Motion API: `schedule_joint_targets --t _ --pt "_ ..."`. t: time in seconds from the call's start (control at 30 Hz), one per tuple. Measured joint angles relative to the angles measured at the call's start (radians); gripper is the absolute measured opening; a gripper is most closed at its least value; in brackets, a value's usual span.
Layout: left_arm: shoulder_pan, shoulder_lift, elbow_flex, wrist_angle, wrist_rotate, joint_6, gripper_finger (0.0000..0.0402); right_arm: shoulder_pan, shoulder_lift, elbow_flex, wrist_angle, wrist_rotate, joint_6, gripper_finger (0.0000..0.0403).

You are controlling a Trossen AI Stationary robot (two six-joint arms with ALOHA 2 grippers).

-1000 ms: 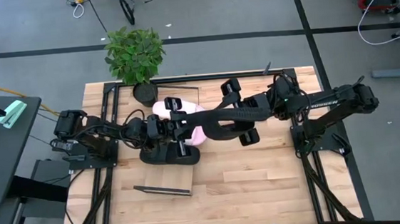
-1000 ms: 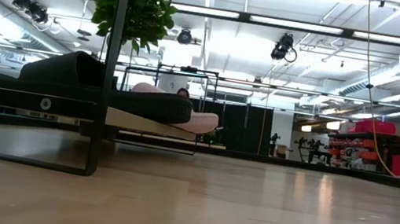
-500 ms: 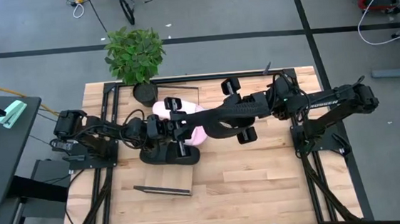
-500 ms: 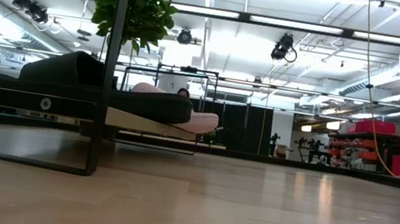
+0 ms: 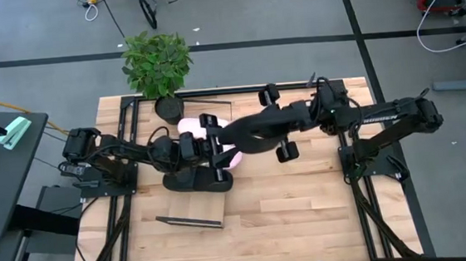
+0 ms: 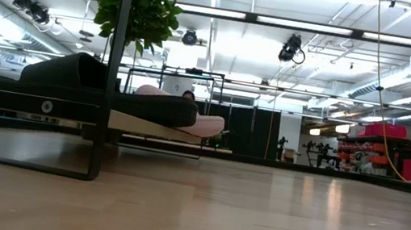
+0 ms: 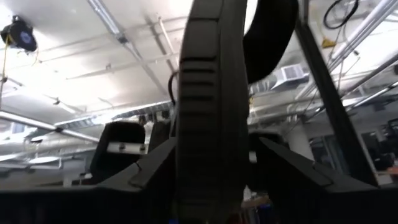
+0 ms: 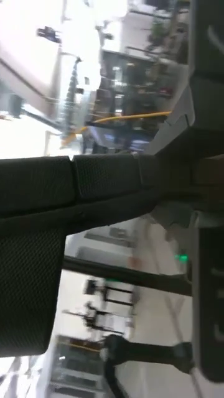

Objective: Pick and place slides into the shelf
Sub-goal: Put the black slipper on the shelf

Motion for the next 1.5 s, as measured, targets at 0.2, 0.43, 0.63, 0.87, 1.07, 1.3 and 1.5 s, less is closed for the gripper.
schedule_joint_targets --t 0.2,0.43,0.63,0.87,1.07,1.3,1.5 --pt "-0.001 0.0 -0.001 -0.068 -0.02 0.0 0.0226 -0.033 -0.022 0.177 -0.435 -0.005 -0.026 0.0079" --pt "-0.007 -0.01 -0.005 -0.235 -0.033 -0.002 0.0208 -0.111 -0.024 0.49 -1.168 -0.011 -0.096 0.0078" --pt "-0.025 -0.037 -0.006 -0.406 -0.003 -0.008 0.0198 -0.184 -0.032 0.638 -1.567 0.058 -0.092 0.0074" --pt "-0.065 -0.082 -0.005 -0.52 -0.033 0.046 0.0192 -0.266 -0.017 0.589 -1.854 0.069 -0.058 0.0073" --pt "-0.108 -0.181 -0.005 -0.82 -0.11 0.07 0.0196 -0.272 -0.016 0.492 -1.932 0.004 -0.057 0.0073" --pt "-0.117 -0.279 -0.005 -1.065 -0.278 -0.073 0.0189 -0.245 -0.018 0.386 -1.939 -0.008 -0.038 0.0073" --pt "-0.068 -0.29 -0.005 -1.109 -0.295 -0.297 0.019 -0.183 -0.016 0.325 -1.868 -0.016 -0.036 0.0073"
